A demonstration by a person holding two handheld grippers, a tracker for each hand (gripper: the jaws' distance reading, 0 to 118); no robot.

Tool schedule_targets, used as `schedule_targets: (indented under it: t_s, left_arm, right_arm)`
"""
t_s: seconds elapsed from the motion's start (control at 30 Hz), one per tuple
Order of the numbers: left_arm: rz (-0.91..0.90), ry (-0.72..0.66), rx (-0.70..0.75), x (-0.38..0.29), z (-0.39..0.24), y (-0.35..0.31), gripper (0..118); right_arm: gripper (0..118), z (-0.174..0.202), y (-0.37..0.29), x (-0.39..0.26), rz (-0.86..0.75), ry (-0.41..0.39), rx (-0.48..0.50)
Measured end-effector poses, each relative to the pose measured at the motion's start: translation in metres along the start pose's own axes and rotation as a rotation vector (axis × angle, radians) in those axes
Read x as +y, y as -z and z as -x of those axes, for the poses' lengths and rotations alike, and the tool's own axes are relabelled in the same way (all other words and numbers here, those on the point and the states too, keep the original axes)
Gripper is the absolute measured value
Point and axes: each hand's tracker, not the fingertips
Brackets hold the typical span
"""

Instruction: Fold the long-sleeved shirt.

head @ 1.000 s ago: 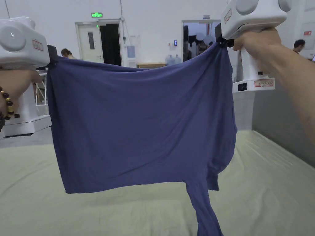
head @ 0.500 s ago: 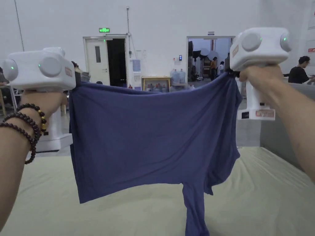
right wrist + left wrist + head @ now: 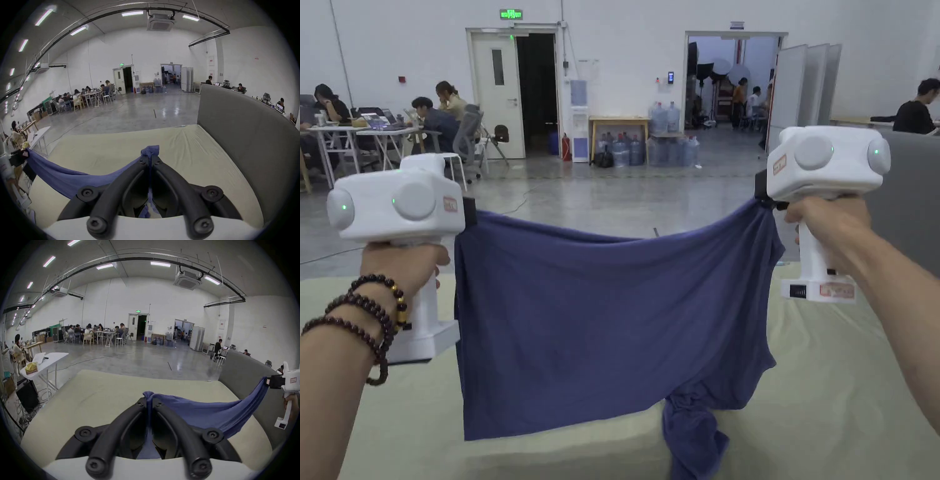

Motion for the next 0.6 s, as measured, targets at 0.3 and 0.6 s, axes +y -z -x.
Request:
schedule_targets:
  t_s: [0.3, 0.6]
  left_arm:
    - [-0.021, -0.036, -0.064, -0.062, 0.008, -0.142, 3]
    - [0.006, -0.007, -0.064, -0.215, 0.021, -0.280, 3]
  right_arm:
    - [4, -0.033, -0.135, -0.074, 0.005, 0.019, 0.039]
    - [4, -0.034, -0.262, -0.246, 0.067, -0.172, -0.002]
